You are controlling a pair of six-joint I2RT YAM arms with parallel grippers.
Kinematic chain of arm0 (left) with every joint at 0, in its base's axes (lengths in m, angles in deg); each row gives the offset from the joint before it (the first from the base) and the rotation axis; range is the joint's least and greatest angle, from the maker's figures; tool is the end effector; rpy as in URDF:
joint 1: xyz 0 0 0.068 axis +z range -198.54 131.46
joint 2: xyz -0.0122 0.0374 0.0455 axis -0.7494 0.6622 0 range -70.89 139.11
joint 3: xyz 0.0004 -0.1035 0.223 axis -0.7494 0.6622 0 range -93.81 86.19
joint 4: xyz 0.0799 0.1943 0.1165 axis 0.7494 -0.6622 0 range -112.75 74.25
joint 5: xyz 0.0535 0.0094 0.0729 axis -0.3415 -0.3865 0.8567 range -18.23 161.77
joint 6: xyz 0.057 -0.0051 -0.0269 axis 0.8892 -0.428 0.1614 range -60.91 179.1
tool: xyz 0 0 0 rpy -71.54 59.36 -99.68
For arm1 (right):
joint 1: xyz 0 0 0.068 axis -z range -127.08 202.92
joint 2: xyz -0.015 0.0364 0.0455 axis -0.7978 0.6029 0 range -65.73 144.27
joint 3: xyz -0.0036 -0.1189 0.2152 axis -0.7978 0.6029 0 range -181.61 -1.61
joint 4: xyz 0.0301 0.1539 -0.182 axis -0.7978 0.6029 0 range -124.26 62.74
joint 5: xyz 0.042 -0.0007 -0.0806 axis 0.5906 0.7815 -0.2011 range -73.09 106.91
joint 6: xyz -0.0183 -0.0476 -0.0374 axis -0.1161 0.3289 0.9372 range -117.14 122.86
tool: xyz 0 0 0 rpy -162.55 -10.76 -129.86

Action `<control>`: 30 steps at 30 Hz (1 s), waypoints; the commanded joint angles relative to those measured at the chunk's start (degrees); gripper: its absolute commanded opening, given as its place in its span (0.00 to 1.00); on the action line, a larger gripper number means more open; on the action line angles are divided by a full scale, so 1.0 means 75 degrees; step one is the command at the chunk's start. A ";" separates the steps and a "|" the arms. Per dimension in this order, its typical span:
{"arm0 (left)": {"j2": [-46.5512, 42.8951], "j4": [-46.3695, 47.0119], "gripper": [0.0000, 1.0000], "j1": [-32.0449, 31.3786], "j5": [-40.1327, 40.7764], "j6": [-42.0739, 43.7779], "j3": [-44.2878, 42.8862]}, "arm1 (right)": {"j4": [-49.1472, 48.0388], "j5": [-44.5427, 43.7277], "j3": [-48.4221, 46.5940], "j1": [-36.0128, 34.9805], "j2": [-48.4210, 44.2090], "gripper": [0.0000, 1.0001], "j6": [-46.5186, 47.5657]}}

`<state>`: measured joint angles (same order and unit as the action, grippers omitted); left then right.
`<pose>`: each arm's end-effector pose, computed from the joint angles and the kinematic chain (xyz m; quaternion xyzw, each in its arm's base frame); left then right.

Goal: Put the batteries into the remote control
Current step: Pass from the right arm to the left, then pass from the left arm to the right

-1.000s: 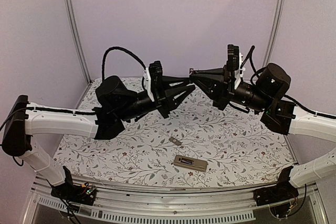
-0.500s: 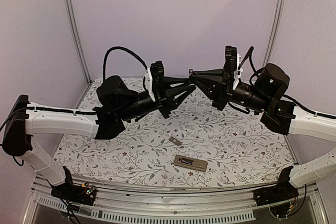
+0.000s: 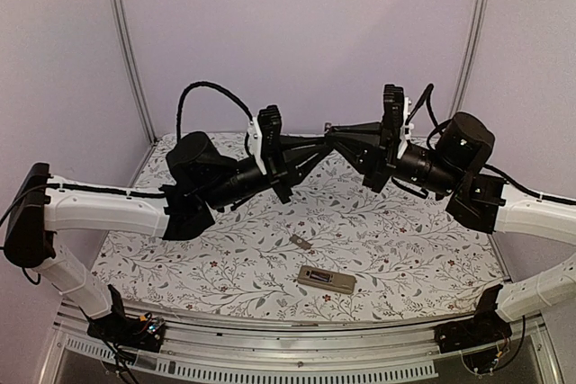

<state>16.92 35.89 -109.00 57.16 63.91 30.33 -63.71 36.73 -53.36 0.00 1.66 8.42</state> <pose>0.1595 -0.3063 0.3234 0.3956 0.4249 -0.4432 0.6830 0.1531 0.2298 0.3578 -0.4151 0.4642 0.4086 0.6673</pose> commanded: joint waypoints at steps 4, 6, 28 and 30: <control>-0.0213 0.0019 0.00 -0.0071 -0.0002 0.0439 0.0279 | 0.0672 -0.0307 0.0173 -0.0045 0.0020 0.12 0.0084; -0.0358 -0.0379 0.00 -0.0071 0.0344 0.0734 0.0400 | 0.1246 -0.0553 -0.0066 -0.0045 -0.0091 0.31 0.0039; -0.0481 -0.3920 0.00 -0.0598 0.5976 0.5472 0.0579 | 0.6282 -0.1283 -0.3480 -0.0045 0.2009 0.58 -0.2562; -0.0431 -0.3909 0.00 -0.0675 0.5946 0.5557 0.0592 | 0.6121 -0.1119 -0.3540 -0.0045 0.2201 0.56 -0.2620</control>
<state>12.64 8.11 -112.35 99.49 101.81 34.20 -18.75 26.54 -77.05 -0.07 15.98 -7.60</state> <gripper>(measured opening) 0.059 0.580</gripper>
